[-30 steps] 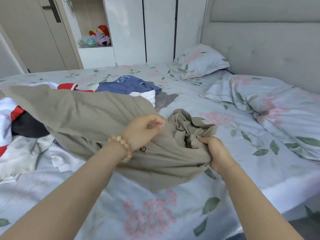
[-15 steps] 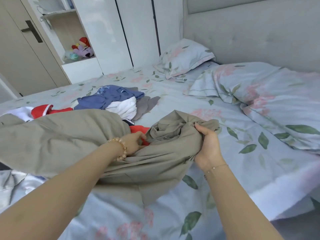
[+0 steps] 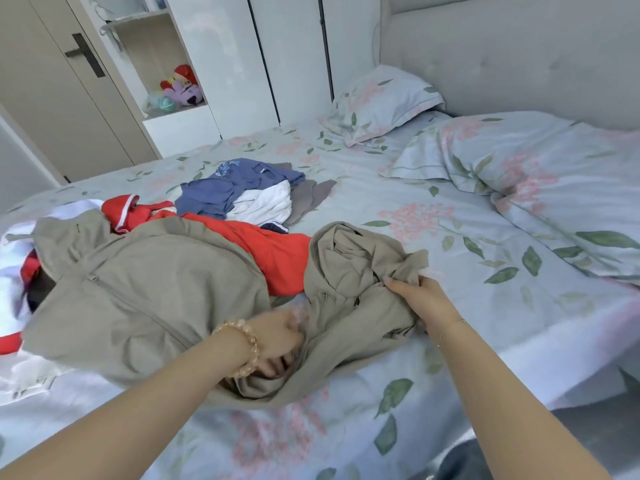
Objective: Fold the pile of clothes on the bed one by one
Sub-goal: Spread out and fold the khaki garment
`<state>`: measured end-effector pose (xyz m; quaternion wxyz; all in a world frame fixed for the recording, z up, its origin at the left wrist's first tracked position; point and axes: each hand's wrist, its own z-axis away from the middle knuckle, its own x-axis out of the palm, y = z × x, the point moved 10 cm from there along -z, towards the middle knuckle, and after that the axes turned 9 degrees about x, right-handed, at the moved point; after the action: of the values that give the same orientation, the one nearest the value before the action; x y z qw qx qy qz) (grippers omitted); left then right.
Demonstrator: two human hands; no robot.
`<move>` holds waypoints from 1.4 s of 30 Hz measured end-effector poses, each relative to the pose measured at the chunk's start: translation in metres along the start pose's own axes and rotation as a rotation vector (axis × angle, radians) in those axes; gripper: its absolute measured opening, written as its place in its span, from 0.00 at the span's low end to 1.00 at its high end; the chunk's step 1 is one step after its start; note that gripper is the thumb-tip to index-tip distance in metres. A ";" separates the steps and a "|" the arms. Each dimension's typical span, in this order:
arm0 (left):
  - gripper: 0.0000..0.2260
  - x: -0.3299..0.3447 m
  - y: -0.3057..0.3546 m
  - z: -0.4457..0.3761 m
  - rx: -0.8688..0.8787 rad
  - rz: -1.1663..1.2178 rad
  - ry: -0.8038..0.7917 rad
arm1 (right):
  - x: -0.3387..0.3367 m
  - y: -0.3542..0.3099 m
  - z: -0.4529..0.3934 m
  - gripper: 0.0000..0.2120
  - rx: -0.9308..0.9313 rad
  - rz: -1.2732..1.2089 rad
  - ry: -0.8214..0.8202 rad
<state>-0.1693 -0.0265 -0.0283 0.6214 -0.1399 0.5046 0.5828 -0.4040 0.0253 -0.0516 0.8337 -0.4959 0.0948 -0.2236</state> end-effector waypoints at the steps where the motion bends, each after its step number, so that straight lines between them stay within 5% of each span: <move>1: 0.08 -0.018 0.015 0.008 0.024 -0.011 0.109 | -0.004 0.002 0.004 0.17 0.020 0.017 0.005; 4: 0.29 -0.024 0.007 -0.023 0.069 -0.151 0.112 | -0.012 0.013 0.015 0.19 0.104 0.085 -0.027; 7: 0.17 -0.003 0.020 -0.035 0.146 -0.012 0.027 | -0.007 0.032 0.022 0.23 0.131 0.218 -0.090; 10: 0.17 -0.007 0.021 -0.039 0.297 0.319 0.125 | -0.004 0.037 0.028 0.24 0.076 0.279 -0.089; 14: 0.10 -0.066 0.031 0.008 0.405 0.660 0.380 | 0.010 0.011 0.056 0.19 -0.053 0.016 -0.081; 17: 0.08 -0.122 0.047 0.062 0.486 0.499 0.571 | 0.037 -0.009 0.094 0.13 -0.113 -0.088 -0.174; 25: 0.14 -0.278 0.073 0.216 0.543 0.252 0.844 | 0.082 -0.220 0.230 0.05 -0.686 0.066 -0.259; 28: 0.15 -0.328 0.084 0.260 0.600 0.454 0.842 | 0.101 -0.291 0.274 0.07 -0.790 0.211 -0.333; 32: 0.22 -0.382 0.106 0.319 0.782 0.836 0.687 | 0.132 -0.358 0.314 0.22 -0.722 0.473 -0.586; 34: 0.25 -0.401 0.119 0.341 0.869 0.867 0.574 | 0.138 -0.384 0.328 0.18 -0.713 0.527 -0.644; 37: 0.29 -0.425 0.128 0.363 0.938 0.842 0.555 | 0.136 -0.424 0.340 0.01 -0.881 0.707 -0.331; 40: 0.24 -0.448 0.125 0.373 0.921 0.827 0.743 | 0.131 -0.458 0.341 0.19 -1.020 0.743 0.052; 42: 0.18 -0.464 0.114 0.375 0.857 0.772 0.931 | 0.130 -0.466 0.330 0.20 -1.014 0.592 0.121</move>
<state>-0.0067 0.0211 0.5547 0.0939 0.0698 0.9125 0.3921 -0.2937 0.0331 0.5240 0.5125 -0.7716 0.3714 0.0639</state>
